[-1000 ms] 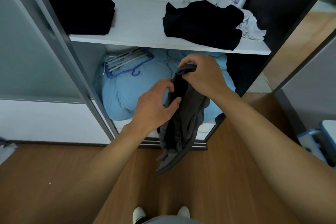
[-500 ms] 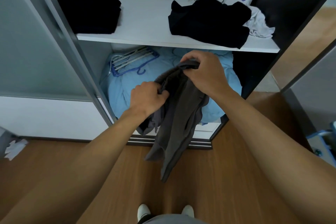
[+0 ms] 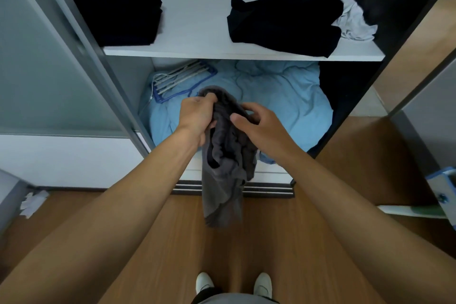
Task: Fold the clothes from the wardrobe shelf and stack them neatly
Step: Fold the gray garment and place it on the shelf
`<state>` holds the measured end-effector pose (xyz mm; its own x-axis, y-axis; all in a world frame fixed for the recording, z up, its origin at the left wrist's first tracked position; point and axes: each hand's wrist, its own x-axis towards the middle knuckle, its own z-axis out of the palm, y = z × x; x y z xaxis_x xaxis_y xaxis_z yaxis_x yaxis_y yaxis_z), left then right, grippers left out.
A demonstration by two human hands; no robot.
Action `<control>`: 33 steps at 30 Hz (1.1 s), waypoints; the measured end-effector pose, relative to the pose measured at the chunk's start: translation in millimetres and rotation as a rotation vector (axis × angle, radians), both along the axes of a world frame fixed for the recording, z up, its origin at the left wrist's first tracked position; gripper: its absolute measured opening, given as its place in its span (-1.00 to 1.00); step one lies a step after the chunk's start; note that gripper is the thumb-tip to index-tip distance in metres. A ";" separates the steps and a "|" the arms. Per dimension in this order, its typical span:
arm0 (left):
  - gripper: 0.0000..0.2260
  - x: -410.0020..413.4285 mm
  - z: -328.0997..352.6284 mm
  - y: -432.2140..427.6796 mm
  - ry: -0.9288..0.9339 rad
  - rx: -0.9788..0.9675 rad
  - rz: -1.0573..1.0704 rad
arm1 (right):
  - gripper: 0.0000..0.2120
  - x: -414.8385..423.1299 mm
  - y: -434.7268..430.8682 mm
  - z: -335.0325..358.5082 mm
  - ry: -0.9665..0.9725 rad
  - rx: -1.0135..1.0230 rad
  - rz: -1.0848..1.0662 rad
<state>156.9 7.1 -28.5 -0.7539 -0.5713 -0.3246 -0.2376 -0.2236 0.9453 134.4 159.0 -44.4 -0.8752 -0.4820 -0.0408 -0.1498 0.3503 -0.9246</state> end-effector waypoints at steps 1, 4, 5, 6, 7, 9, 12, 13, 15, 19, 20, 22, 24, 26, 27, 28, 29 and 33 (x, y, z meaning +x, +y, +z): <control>-0.85 1.2 1.5 1.3 0.005 0.011 0.008 | -0.54 4.1 -0.3 -1.1 -0.047 -0.013 0.022; -0.89 1.3 8.2 6.4 0.032 0.100 -0.009 | -0.25 15.2 -4.3 -5.3 0.027 0.108 0.081; -0.91 0.8 10.3 7.7 0.040 0.119 -0.030 | -0.15 16.9 -5.9 -8.3 0.072 0.183 0.081; -0.91 0.2 11.7 8.0 0.043 0.124 -0.048 | -0.06 17.9 -7.2 -11.6 0.107 0.264 0.066; -0.91 -0.9 12.8 7.1 0.045 0.120 -0.058 | -0.03 17.9 -7.4 -15.3 0.139 0.349 0.041; -0.90 -2.8 13.9 2.4 0.038 0.082 -0.060 | -0.18 14.1 -5.1 -22.1 0.207 0.506 -0.001; -0.82 -4.9 11.3 -13.1 -0.022 -0.150 -0.073 | -0.61 1.8 6.0 -21.2 0.263 0.655 -0.056; -0.78 -4.1 10.0 -20.4 -0.052 -0.273 -0.084 | -0.71 -3.7 10.7 -17.3 0.269 0.658 -0.089; -0.70 -1.1 8.5 -35.9 -0.147 -0.553 -0.148 | -0.80 -14.4 18.0 -7.9 0.283 0.583 -0.139; -0.72 -3.5 17.7 -57.4 -0.313 -0.720 -0.305 | -0.76 -24.1 17.0 6.4 0.244 0.153 -0.170; -0.75 -4.1 21.0 -61.4 -0.285 -0.645 -0.325 | -0.72 -26.0 15.1 9.7 0.205 0.045 -0.181; -0.75 -1.7 21.2 -68.3 -0.146 -0.496 -0.343 | -0.69 -30.9 11.6 15.3 0.140 -0.102 -0.188; -0.72 4.3 11.1 -72.0 0.051 -0.361 -0.293 | -0.66 -35.8 10.1 21.3 0.099 -0.167 -0.186; -0.58 10.7 -10.3 -72.0 0.210 -0.252 -0.237 | -0.62 -39.8 9.4 27.1 0.060 -0.195 -0.181; -0.40 11.3 -22.7 -70.7 0.234 -0.216 -0.250 | -0.60 -41.0 9.1 29.6 0.036 -0.207 -0.166; -0.21 8.8 -34.1 -67.5 0.217 -0.192 -0.277 | -0.59 -41.7 8.9 31.6 0.014 -0.220 -0.148; -0.06 5.1 -42.8 -63.3 0.190 -0.156 -0.309 | -0.57 -42.5 9.0 32.6 -0.006 -0.228 -0.130; -0.24 -14.5 -64.1 -57.6 0.273 0.124 -0.481 | -0.50 -43.4 14.7 31.7 -0.042 -0.197 -0.048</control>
